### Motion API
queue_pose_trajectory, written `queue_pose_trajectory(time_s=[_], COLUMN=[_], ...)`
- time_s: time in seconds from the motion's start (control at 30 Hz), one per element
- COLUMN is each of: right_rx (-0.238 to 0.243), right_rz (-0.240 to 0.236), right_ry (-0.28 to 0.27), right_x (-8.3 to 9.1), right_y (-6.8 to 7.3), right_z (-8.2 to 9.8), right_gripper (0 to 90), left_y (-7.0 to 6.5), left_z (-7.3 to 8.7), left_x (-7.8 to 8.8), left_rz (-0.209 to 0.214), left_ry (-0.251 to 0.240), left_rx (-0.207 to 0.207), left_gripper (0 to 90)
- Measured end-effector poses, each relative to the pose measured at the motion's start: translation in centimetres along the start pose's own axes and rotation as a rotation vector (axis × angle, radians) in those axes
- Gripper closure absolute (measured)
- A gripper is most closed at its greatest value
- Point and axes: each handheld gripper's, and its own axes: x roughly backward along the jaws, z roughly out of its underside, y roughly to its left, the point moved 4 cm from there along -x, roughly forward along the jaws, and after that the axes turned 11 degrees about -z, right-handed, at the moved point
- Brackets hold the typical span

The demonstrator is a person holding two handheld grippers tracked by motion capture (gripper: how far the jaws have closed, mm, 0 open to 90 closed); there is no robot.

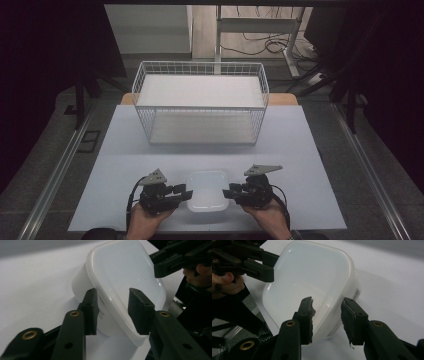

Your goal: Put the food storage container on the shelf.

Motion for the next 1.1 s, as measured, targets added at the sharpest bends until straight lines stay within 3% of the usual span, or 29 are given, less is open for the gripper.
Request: queue_pose_trajectory(time_s=[0.2,0.37,0.43,0.7,0.93,1.1], right_rx=[0.004,-0.006,0.019,0.070,0.098,0.119], right_rz=[0.031,0.036,0.057,0.083,0.091,0.110], right_ry=[-0.060,-0.100,-0.103,-0.141,-0.166,-0.175], right_x=[0.1,0.2,0.1,0.2,0.2,-0.2], right_y=[0.3,0.2,0.1,0.2,0.0,-0.9], right_z=[-0.1,-0.2,-0.2,-1.2,-2.5,-4.1], right_gripper=[70.3,77.4,77.6,77.6,77.7,77.7], left_y=[0.3,0.5,0.5,0.8,1.6,2.7], left_z=[-0.1,-0.3,-0.3,-1.3,-3.3,-4.7], left_x=[0.5,0.7,0.6,0.6,0.9,0.3], left_rz=[-0.013,-0.024,-0.028,-0.068,-0.101,-0.120], left_ry=[-0.052,-0.065,-0.070,-0.097,-0.127,-0.137], left_rx=[0.036,0.036,0.044,0.014,-0.027,-0.028], left_gripper=[70.1,77.8,79.3,79.3,79.2,79.1])
